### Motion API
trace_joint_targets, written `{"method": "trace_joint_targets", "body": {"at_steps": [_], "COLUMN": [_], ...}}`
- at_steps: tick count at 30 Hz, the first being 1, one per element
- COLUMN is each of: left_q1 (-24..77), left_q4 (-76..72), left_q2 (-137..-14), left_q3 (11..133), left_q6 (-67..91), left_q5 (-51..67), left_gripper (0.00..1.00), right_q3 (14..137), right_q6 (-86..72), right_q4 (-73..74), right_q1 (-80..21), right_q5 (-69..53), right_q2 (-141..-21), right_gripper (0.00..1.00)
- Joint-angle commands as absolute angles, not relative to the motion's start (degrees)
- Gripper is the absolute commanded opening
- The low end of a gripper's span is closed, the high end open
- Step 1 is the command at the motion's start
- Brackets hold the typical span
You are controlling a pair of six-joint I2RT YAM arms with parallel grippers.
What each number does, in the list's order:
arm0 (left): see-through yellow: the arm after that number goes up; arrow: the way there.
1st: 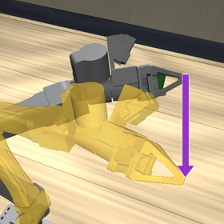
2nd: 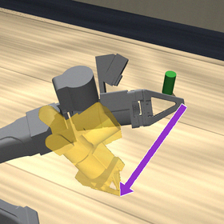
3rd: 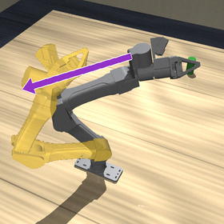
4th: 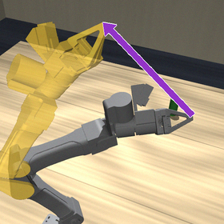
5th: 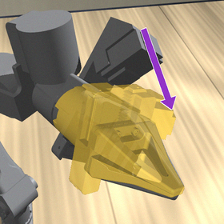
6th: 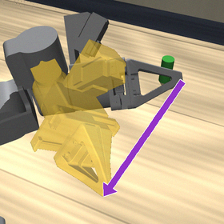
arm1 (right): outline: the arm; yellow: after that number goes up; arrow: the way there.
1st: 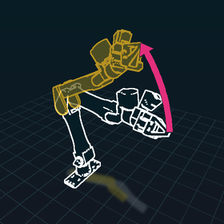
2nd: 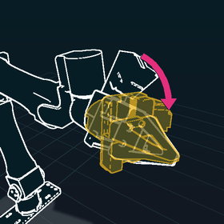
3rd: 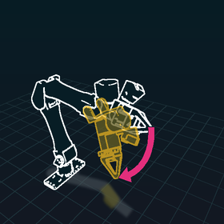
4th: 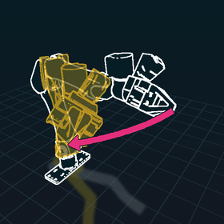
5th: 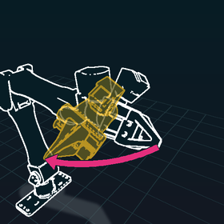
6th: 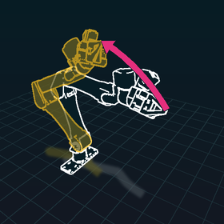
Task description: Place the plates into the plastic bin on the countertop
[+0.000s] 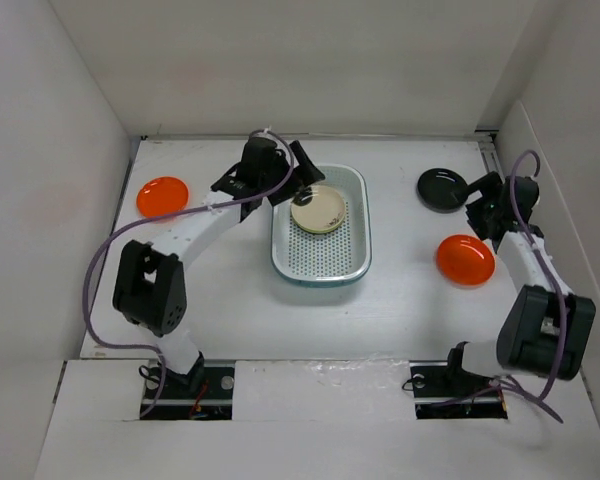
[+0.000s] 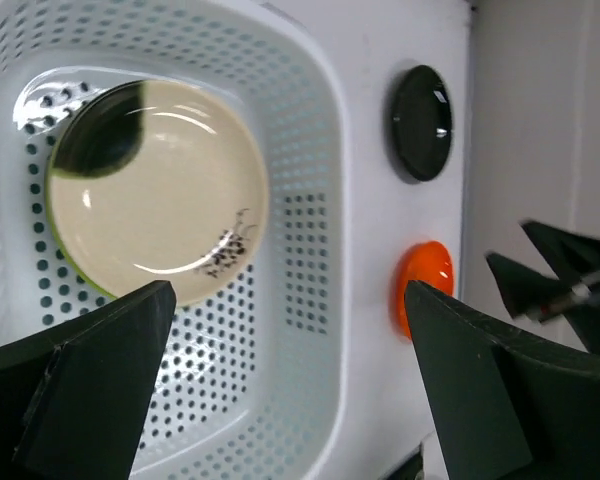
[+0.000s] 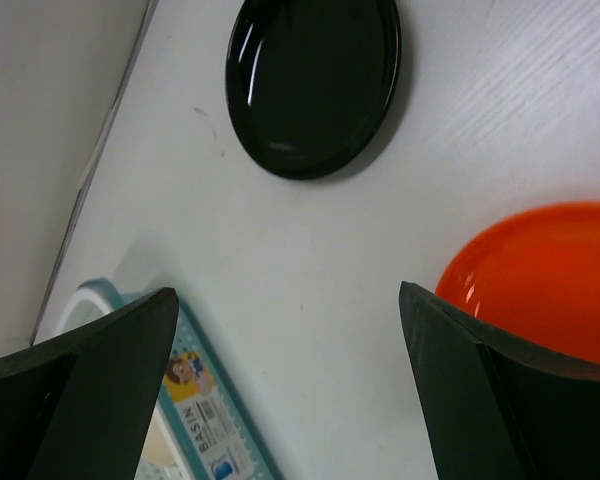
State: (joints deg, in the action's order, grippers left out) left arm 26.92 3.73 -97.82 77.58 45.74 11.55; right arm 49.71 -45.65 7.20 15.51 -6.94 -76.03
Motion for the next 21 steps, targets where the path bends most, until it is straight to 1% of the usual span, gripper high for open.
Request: {"method": "trace_joint_targets", "body": {"at_steps": [1,2,5,6,9,11,14,18,20,21], "left_q1": [27.51,27.51,26.02,23.75,19.88,15.83,9.95,7.38,7.38,7.38], "left_q4": [9.21,11.66,14.32,14.33,18.09,19.68,20.83,20.83,21.45,21.45], "left_q2": [-89.04,-86.6,-83.24,-81.49,-79.46,-78.76,-77.61,-74.98,-74.97,-74.97], "left_q3": [81.56,81.56,80.08,79.46,77.96,76.74,74.11,72.16,72.16,72.16], "left_q6": [40.88,40.26,40.25,40.25,38.42,37.18,35.51,33.49,33.49,32.96], "left_q5": [9.51,6.45,4.75,7.18,8.26,8.96,12.12,12.92,12.3,12.3], "left_gripper": [1.0,1.0,1.0,1.0,1.0,1.0,1.0,1.0,1.0,1.0], "right_q3": [57.38,58.61,62.48,63.45,68.54,71.61,74.78,78.91,80.76,81.55], "right_q6": [-44.03,-44.03,-44.64,-44.65,-44.65,-44.65,-43.51,-42.98,-42.28,-42.28], "right_q4": [2.37,2.37,2.37,2.37,4.56,6.32,8.08,11.05,13.0,13.53], "right_q1": [18.19,18.8,18.81,18.81,18.28,18.28,17.75,17.75,17.14,17.14], "right_q5": [-7.11,-8.42,-9.84,-9.84,-8.61,-7.56,-6.15,-5.45,-4.31,-3.78], "right_q2": [-84.86,-86.82,-92.18,-93.42,-99.48,-102.12,-106.78,-113.62,-114.61,-114.61], "right_gripper": [0.97,0.95,0.93,0.91,0.9,0.87,0.85,0.82,0.77,0.78]}}
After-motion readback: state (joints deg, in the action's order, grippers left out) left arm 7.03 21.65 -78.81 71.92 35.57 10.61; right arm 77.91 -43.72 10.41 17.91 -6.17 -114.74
